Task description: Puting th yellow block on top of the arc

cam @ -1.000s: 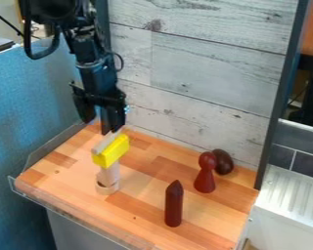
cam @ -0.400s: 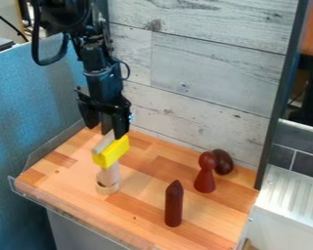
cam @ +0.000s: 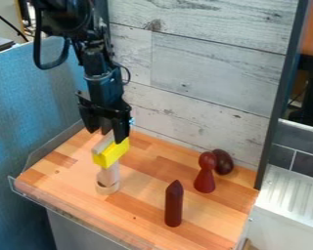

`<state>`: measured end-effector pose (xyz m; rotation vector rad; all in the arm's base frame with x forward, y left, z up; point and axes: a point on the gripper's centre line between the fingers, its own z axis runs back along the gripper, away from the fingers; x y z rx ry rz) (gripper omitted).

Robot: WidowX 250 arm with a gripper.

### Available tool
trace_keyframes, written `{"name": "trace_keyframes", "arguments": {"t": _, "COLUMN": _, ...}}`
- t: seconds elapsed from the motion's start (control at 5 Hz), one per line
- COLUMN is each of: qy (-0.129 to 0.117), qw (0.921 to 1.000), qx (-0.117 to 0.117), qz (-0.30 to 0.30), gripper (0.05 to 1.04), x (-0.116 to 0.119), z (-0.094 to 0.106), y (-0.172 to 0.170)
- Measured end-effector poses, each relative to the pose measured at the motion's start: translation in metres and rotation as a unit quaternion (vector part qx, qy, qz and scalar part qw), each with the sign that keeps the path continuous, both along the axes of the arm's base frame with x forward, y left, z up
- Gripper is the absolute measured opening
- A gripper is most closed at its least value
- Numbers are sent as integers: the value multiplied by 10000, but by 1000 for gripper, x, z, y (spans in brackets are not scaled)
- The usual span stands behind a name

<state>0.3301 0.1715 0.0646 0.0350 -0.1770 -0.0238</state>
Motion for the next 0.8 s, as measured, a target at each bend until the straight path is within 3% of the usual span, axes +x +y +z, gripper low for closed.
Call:
{"name": "trace_keyframes", "arguments": {"t": 0.2, "qy": 16, "qw": 10000, "qx": -2, "qz": -4, "gripper": 943, "x": -1, "z": 0, "y": 0}}
{"name": "trace_keyframes", "arguments": {"t": 0.4, "qy": 26, "qw": 10000, "qx": 12, "qz": 8, "gripper": 771, "x": -1, "z": 0, "y": 0}}
{"name": "trace_keyframes", "arguments": {"t": 0.8, "qy": 72, "qw": 10000, "qx": 14, "qz": 17, "gripper": 201, "x": -1, "z": -4, "y": 1}}
